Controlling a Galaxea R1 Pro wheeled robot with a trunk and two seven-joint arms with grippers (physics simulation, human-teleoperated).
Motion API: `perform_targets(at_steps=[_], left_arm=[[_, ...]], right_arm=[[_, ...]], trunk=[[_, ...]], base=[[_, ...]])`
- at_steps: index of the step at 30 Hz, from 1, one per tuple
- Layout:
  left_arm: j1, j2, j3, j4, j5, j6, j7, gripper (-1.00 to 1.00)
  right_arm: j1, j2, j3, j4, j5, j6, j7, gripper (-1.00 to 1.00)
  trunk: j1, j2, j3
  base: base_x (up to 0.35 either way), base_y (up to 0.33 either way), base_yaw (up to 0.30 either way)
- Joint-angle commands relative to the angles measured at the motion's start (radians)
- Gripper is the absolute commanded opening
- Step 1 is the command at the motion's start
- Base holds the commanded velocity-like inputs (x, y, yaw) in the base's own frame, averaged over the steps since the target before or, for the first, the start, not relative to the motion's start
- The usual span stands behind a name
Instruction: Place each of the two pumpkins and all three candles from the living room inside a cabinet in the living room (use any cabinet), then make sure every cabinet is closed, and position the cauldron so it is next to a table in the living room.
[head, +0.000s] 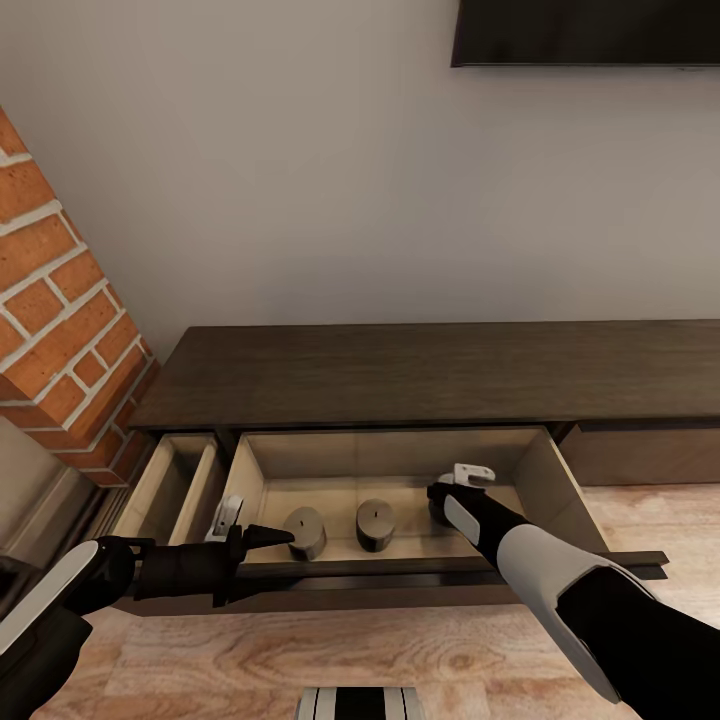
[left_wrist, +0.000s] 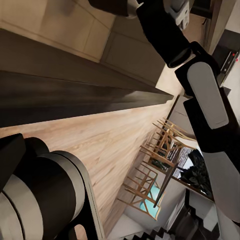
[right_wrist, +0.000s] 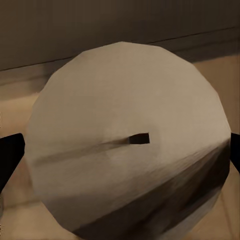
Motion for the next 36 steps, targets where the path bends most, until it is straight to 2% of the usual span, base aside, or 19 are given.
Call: perform_targets(at_steps=[1,6,13,16,19,29,36], left_arm=[[-0.001,0.001,-0.001,-0.001,0.010,-0.001,0.010,1.00],[-0.001,-0.001,-0.001,-0.001,0.010,-0.001,0.010,1.00],[-0.001,-0.001,-0.002,-0.001,0.010,-0.001,0.010,1.00],[-0.001,-0.001,-0.002,0.000,0.010,-0.001,0.010,1.00],[-0.001,0.000,-0.002,-0.001,0.010,-0.001,0.010,1.00],[-0.001,0.001,-0.002,-0.001,0.010,-0.001,0.010,1.00],[-0.001,0.001,-0.002,-0.001,0.009,-0.001,0.010,1.00]], right_arm=[[0.000,0.000,0.009,-0.002,-0.006,0.006,-0.007,1.00],[0.000,-0.001,0.010,-0.001,-0.008,0.039,-0.009,1.00],[0.000,0.001,0.007,-0.008,-0.007,0.252,-0.032,1.00],[-0.004,0.018,0.005,-0.016,-0.007,0.317,-0.063,1.00],[-0.006,0.053,0.004,-0.019,-0.011,0.371,-0.090,1.00],[-0.020,0.063,0.002,-0.020,-0.019,0.400,-0.099,1.00],[-0.020,0.063,0.002,-0.019,-0.019,0.399,-0.099,1.00]], trunk=[[0.000,0.000,-0.001],[0.000,0.000,-0.001],[0.000,0.000,-0.001],[0.000,0.000,-0.001],[0.000,0.000,-0.001],[0.000,0.000,-0.001],[-0.003,0.001,0.026]], base=[[0.000,0.000,0.000],[0.000,0.000,0.000],[0.000,0.000,0.000],[0.000,0.000,0.000],[0.000,0.000,0.000],[0.000,0.000,0.000],[0.000,0.000,0.000]])
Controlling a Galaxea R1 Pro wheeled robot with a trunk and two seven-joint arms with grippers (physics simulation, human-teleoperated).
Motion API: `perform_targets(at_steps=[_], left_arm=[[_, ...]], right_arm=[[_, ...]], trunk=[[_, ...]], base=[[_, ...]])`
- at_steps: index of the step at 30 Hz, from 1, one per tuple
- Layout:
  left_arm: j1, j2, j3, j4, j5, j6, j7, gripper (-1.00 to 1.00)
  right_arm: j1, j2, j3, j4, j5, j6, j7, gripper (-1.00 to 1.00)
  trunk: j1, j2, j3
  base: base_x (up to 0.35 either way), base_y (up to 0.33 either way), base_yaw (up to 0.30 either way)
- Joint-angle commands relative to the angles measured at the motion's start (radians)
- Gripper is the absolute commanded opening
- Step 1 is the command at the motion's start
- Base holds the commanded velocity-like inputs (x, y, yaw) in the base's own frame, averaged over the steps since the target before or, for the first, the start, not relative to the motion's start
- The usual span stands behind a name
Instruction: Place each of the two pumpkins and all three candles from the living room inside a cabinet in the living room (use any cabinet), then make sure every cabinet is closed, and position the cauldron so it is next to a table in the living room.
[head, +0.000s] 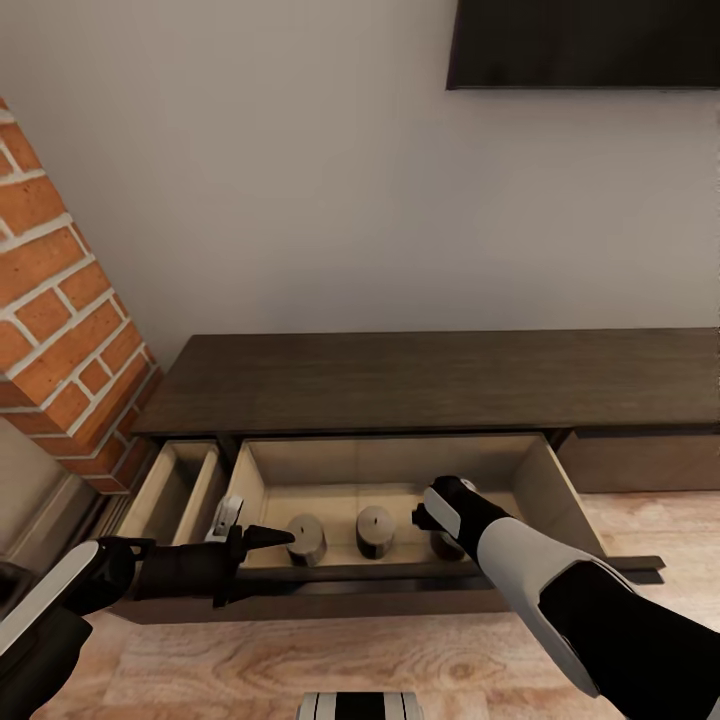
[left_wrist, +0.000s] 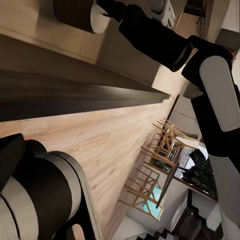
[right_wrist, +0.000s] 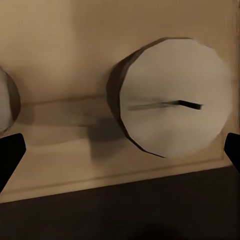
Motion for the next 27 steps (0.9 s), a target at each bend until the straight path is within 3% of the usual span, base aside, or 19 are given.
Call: perform_targets(at_steps=[1,27], left_arm=[[-0.001,0.001,-0.001,-0.001,0.010,-0.001,0.010,1.00],[-0.001,-0.001,-0.002,-0.001,0.010,-0.001,0.010,1.00]], right_arm=[[0.000,0.000,0.008,-0.002,-0.011,0.004,-0.007,1.00],[0.000,-0.002,0.008,0.012,-0.010,-0.001,-0.007,1.00]], trunk=[[-0.001,0.000,0.003],[-0.012,0.006,0.104]], base=[[0.000,0.000,0.000],[0.000,0.000,0.000]])
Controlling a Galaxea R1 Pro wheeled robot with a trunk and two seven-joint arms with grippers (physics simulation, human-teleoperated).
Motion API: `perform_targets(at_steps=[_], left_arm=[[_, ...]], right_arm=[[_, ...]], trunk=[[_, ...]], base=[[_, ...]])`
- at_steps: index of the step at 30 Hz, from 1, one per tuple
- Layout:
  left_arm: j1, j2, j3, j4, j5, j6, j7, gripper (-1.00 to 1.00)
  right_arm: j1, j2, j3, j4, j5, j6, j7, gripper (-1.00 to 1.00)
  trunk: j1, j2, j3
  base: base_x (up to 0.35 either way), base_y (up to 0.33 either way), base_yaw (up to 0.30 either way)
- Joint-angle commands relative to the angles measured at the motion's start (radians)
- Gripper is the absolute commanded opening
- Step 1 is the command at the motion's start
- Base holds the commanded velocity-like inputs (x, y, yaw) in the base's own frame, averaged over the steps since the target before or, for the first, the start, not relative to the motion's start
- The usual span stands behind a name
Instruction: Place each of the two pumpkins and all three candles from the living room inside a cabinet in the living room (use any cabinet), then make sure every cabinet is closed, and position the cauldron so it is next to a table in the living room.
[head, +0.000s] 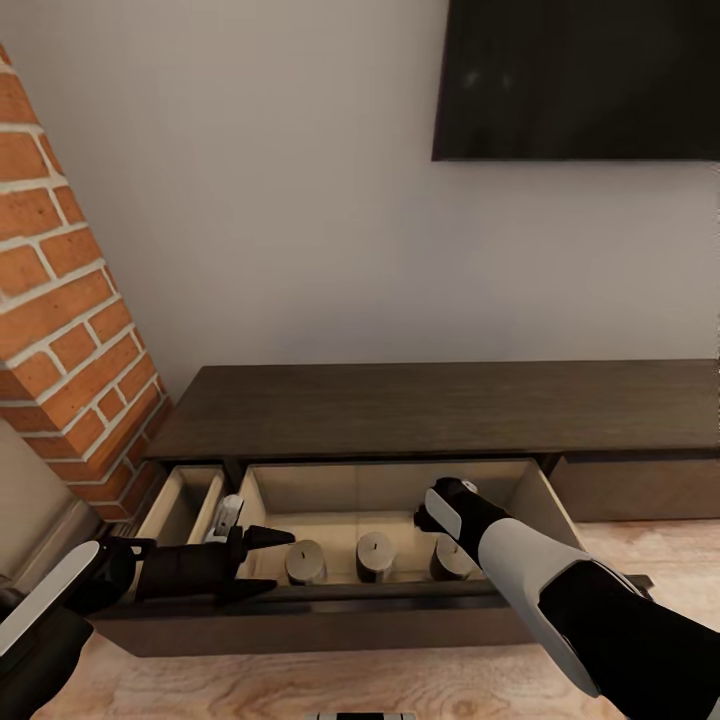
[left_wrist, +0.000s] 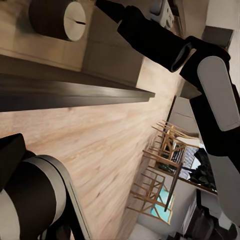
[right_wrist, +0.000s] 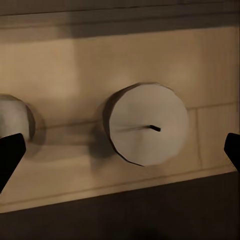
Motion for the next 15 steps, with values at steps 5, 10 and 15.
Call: perform_targets(at_steps=[5,10,15], left_arm=[[-0.001,0.001,-0.001,-0.001,0.010,-0.001,0.010,1.00],[-0.001,0.001,0.000,0.000,0.010,-0.001,0.010,1.00],[-0.001,0.002,0.001,0.001,0.010,-0.001,0.010,1.00]], right_arm=[[0.000,0.000,0.008,0.000,-0.011,0.010,-0.008,1.00],[0.000,-0.002,0.006,0.001,-0.015,0.021,-0.007,1.00],[0.000,-0.006,0.002,-0.002,-0.017,0.075,-0.004,1.00]], trunk=[[-0.002,0.001,0.019],[-0.005,0.002,0.038],[-0.007,0.003,0.057]], base=[[0.000,0.000,0.000],[0.000,0.000,0.000],[0.000,0.000,0.000]])
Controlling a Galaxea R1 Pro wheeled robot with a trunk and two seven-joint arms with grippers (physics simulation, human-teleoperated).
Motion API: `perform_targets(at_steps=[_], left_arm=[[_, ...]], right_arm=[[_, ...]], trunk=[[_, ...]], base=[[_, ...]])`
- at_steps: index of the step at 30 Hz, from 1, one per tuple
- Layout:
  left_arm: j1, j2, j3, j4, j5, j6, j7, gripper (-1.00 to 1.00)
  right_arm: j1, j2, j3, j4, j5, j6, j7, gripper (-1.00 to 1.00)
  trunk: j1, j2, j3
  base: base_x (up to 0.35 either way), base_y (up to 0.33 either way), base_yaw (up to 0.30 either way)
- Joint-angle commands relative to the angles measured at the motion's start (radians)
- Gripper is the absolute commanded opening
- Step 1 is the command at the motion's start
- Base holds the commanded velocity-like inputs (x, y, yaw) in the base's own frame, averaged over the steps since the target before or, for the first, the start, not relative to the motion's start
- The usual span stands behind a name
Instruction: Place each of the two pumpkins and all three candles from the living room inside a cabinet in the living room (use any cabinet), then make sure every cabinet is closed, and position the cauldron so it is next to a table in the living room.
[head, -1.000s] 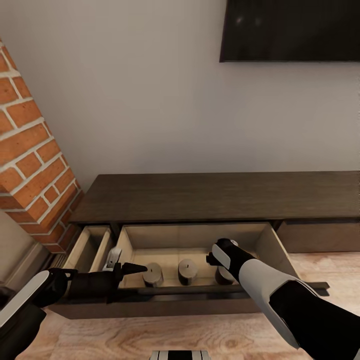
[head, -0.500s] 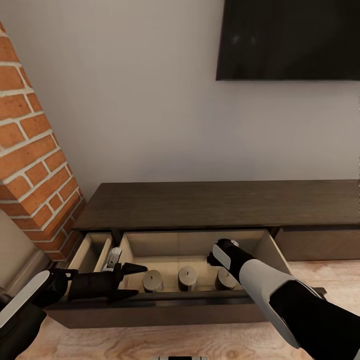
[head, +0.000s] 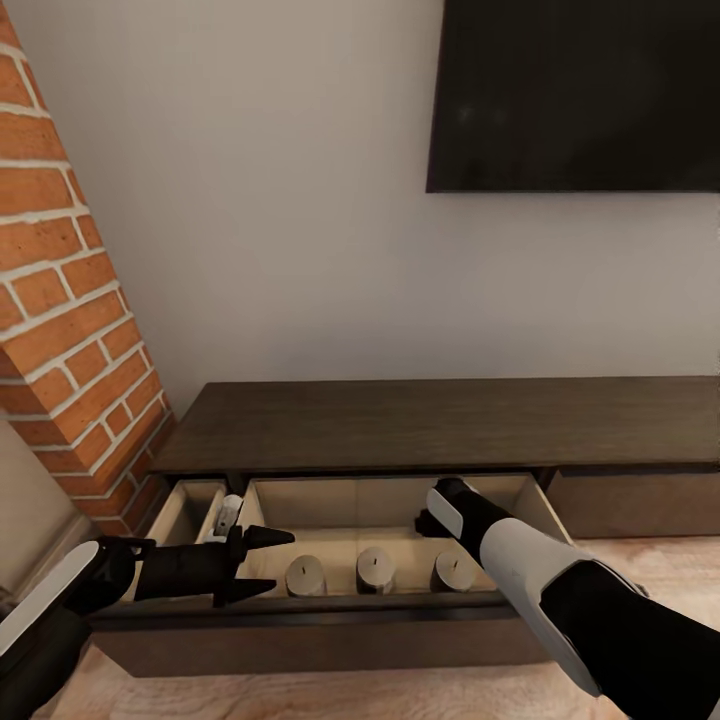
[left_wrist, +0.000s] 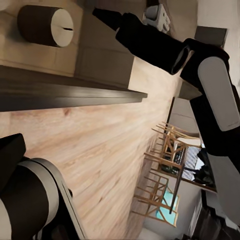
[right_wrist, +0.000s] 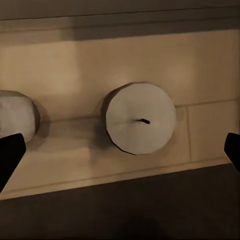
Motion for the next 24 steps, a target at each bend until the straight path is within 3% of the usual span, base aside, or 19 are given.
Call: perform_targets(at_steps=[1,20,24], left_arm=[[-0.001,0.001,-0.001,-0.001,0.010,-0.001,0.010,1.00],[-0.001,0.003,0.001,0.002,0.001,-0.002,0.012,1.00],[-0.001,0.003,0.001,0.002,0.000,-0.002,0.013,1.00]], right_arm=[[0.000,-0.002,0.006,-0.003,-0.011,0.008,-0.006,1.00],[0.000,-0.004,0.007,-0.015,-0.011,0.016,0.008,1.00],[0.000,-0.004,0.008,-0.014,-0.010,0.018,0.008,1.00]], trunk=[[-0.001,0.000,0.003],[-0.009,0.004,0.077],[-0.024,0.032,0.089]], base=[[0.000,0.000,0.000],[0.000,0.000,0.000],[0.000,0.000,0.000]])
